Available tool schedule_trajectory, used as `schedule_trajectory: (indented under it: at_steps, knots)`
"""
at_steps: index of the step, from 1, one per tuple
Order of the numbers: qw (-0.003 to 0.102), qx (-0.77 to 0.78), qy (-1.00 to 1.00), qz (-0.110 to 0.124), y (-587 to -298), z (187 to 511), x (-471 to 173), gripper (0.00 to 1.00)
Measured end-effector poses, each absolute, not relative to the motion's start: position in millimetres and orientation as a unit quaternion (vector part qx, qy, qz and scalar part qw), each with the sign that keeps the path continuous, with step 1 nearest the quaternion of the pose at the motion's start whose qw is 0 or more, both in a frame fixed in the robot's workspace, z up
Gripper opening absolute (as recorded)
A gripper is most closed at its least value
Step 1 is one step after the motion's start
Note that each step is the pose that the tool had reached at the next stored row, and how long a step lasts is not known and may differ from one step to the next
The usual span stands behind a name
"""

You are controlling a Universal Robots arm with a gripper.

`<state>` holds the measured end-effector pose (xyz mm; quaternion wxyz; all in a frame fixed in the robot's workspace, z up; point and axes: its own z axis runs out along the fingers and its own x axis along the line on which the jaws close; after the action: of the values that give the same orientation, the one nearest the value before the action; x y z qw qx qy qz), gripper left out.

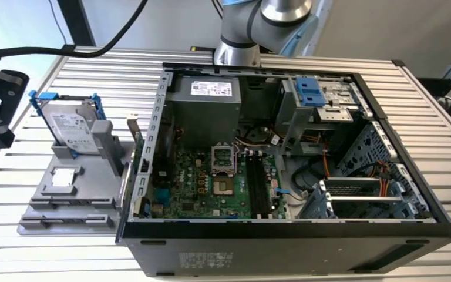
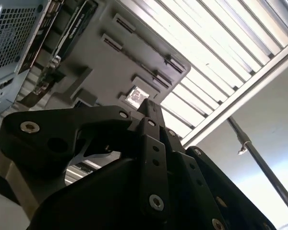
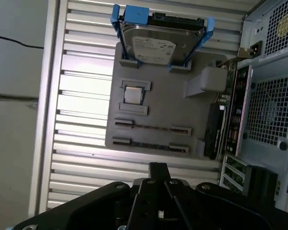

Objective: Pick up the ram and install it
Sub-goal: 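Pick up the ram and move it above insertion slot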

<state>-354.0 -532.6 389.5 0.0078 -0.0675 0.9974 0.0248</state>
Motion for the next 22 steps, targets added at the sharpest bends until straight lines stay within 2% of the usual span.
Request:
schedule_trajectory:
  at_steps: [22]
  knots:
    - [0.003, -0.251, 0.968, 0.025, -532.6, 389.6, -354.0, 0.00]
